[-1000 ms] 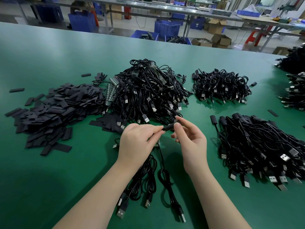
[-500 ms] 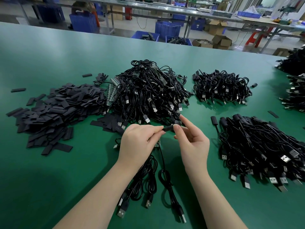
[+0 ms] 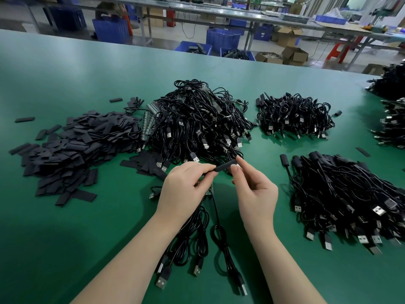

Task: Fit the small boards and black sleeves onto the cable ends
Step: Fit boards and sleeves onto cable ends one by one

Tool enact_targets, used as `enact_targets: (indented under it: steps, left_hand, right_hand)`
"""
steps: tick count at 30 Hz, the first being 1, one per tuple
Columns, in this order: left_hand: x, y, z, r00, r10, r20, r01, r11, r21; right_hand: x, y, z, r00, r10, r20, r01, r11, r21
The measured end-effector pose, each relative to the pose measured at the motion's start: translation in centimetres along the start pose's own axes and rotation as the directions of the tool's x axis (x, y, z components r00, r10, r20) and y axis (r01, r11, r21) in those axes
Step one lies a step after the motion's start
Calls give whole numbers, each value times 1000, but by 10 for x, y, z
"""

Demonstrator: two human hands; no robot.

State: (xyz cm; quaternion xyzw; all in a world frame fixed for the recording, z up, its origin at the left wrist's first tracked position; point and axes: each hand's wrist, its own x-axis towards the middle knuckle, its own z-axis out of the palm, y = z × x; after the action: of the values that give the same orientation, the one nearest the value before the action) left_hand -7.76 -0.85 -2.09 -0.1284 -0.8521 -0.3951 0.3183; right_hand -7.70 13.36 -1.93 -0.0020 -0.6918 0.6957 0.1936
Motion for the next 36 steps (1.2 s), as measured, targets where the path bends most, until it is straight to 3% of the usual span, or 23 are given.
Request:
enact_targets:
  steps: [6,10,14,18,21,23,25,26,27,29,31,33,36]
  left_hand:
    - [1,1,-1,1000,19,3,-19,1000,8]
    - [0,2,1,999,30,22,-31,999,35]
    - [-1,0,2,997,60,40,-61,998,26]
    - [-1,-1,1,995,103,11,-104,992,66]
    - [0,-3,1,995,100,-19,-98,992,75]
    - [-1,-5,1,995,94,-23,-92,992,84]
    - [-1,-7,1,997,69,-19,-67,994,83]
    - [-1,-7,1,998,54,-16,-53,995,83]
    - [-1,-7,1,999,42,-10,-41,996,85]
    - [-1,-8,1,1000,21,11,-22,996,92]
    - [-2,-9,1,1000,-4,31,1,995,102]
    - [-2,-10,1,998,-44,40,39,993,109]
    - [-1,-13,0,991,-119,68,110,986,123]
  right_hand:
    - [1,-1,0,997,72,36,-73,997,33]
    - [-1,0,4,963,119,243,-107,992,-63]
    - [-2,3,4,952,191,238,-185,982,-48]
    - [5,-8,-1,943,286,170,-316,931,185]
    - [27,-32,-20,963,261,62,-264,883,388]
    - [46,-51,-43,985,153,-76,-126,951,284]
    - [65,-66,-71,978,-23,-205,-2,992,-122]
    - [75,-71,-85,967,-115,-228,19,924,-382]
    - [84,-72,-99,958,-181,-224,4,787,-617]
    - [103,-65,-125,960,-174,-218,-125,429,-894]
    - [113,-51,-141,960,10,-281,-280,84,-956]
    - [114,-41,-147,928,171,-331,-306,-155,-939]
    - [114,-38,-144,944,136,-300,-267,-215,-939]
